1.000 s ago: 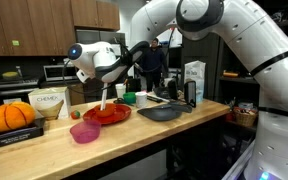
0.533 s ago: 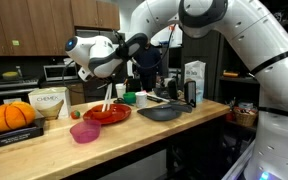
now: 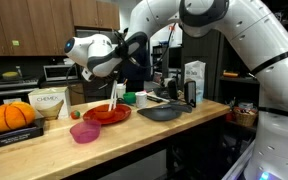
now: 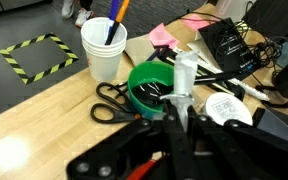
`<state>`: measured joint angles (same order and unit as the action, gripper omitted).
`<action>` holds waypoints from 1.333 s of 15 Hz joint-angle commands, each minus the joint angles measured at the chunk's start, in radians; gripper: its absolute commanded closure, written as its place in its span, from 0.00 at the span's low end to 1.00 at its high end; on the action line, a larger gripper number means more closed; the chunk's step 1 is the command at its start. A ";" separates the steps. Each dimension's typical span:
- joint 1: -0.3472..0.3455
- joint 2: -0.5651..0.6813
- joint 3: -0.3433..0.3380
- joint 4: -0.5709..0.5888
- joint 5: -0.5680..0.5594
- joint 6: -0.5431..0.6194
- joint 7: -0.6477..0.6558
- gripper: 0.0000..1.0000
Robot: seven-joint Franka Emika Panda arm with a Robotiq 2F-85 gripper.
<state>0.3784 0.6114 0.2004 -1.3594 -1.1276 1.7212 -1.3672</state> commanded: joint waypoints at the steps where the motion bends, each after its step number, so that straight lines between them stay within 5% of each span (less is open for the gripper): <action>1: 0.022 0.005 -0.015 0.004 -0.058 0.001 0.036 0.98; 7: 0.020 0.041 -0.023 0.020 -0.182 0.052 0.133 0.98; 14: 0.002 0.058 -0.026 0.009 -0.308 0.294 0.245 0.98; 20: -0.039 0.027 0.011 -0.023 -0.173 0.380 0.134 0.98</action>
<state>0.3731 0.6646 0.1815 -1.3579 -1.3875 2.0756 -1.1624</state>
